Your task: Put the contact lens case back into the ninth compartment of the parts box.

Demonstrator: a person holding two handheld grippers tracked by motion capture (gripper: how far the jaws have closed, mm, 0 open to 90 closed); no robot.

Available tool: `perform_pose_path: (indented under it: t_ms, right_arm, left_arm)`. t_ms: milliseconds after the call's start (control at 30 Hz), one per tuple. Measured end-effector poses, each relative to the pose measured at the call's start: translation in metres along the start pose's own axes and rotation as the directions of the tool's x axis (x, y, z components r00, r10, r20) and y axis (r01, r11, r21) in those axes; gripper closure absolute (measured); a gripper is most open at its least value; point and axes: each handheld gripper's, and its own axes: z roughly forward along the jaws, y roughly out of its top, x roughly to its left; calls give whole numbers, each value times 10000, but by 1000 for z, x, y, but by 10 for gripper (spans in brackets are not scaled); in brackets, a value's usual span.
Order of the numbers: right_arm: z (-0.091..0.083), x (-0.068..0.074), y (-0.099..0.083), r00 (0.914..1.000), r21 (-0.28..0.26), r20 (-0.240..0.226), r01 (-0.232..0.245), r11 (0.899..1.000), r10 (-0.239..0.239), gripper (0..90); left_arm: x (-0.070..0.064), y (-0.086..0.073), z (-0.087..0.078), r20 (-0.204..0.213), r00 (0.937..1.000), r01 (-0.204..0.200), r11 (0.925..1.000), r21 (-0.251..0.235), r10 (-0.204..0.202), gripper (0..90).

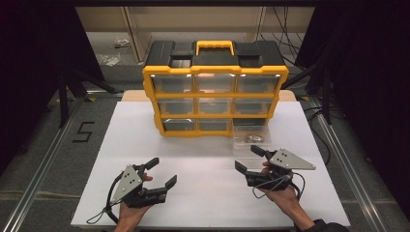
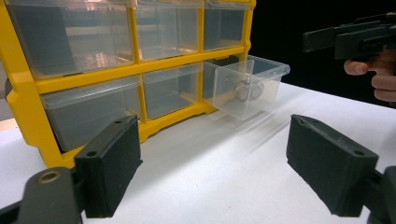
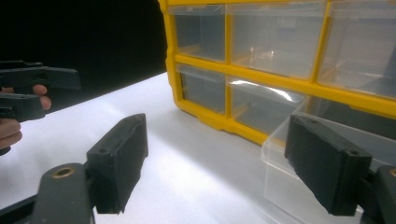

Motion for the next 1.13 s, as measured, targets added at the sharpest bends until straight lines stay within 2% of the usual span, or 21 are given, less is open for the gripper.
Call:
perform_pose_path:
  t_ms: [267,1133]
  right_arm:
    - [-6,2,-6,10000,-48,32,-77,10000,77,165]
    - [-9,2,-8,10000,-90,81,-7,10000,7,164]
  left_arm:
    - [0,0,0,2,10000,25,10000,-9,-25,174]
    - [1,0,0,-30,10000,21,10000,-7,-21,174]
